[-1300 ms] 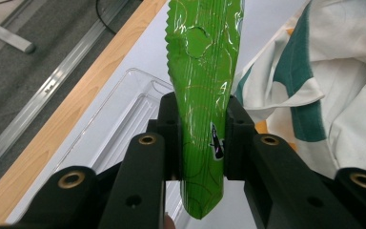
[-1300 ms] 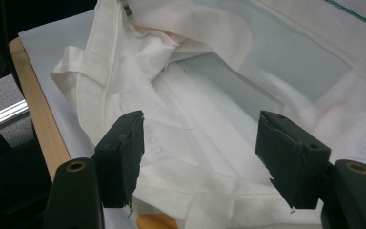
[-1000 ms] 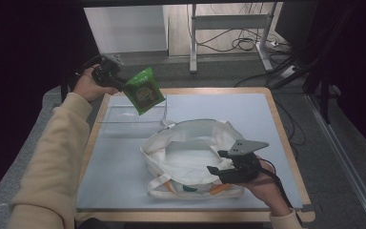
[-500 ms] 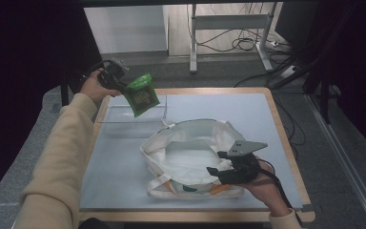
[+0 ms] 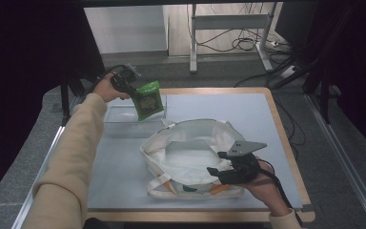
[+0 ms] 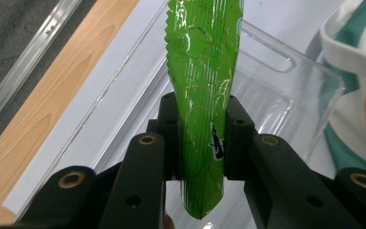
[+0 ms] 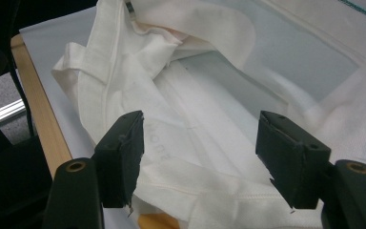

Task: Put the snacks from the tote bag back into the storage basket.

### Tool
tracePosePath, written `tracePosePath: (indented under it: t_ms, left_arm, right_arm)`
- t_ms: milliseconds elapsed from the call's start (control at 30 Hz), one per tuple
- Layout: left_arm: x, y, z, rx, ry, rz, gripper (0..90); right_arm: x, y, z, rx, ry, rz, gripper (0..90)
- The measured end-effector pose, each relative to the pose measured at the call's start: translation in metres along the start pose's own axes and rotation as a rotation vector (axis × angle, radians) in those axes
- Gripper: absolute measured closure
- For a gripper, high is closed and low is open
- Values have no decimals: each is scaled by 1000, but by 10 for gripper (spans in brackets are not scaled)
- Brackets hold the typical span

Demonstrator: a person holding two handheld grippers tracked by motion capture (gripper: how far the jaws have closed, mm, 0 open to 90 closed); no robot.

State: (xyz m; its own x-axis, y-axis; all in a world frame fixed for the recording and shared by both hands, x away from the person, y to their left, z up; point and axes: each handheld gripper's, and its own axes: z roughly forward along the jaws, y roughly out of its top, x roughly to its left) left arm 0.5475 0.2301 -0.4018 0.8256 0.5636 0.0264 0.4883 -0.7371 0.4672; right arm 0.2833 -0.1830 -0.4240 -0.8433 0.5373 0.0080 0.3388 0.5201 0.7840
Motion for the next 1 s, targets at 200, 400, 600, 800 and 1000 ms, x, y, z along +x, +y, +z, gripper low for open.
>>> tracePosePath:
  t_ms: [200,400,600,800,1000]
  left_arm:
    - [-1,3,8,13,-2,6,748]
    - [0,7,15,-1,22,-15,742]
    - [0,11,20,-30,54,-15,728]
    - [1,13,24,-56,81,-23,720]
    - [0,14,28,-59,94,-21,712]
  right_arm:
    - [0,-1,2,2,3,0,331]
    - [-1,-2,2,3,2,2,330]
    - [-2,-2,2,8,3,4,330]
    - [-2,-2,3,10,8,5,331]
    - [-2,-3,3,12,9,9,330]
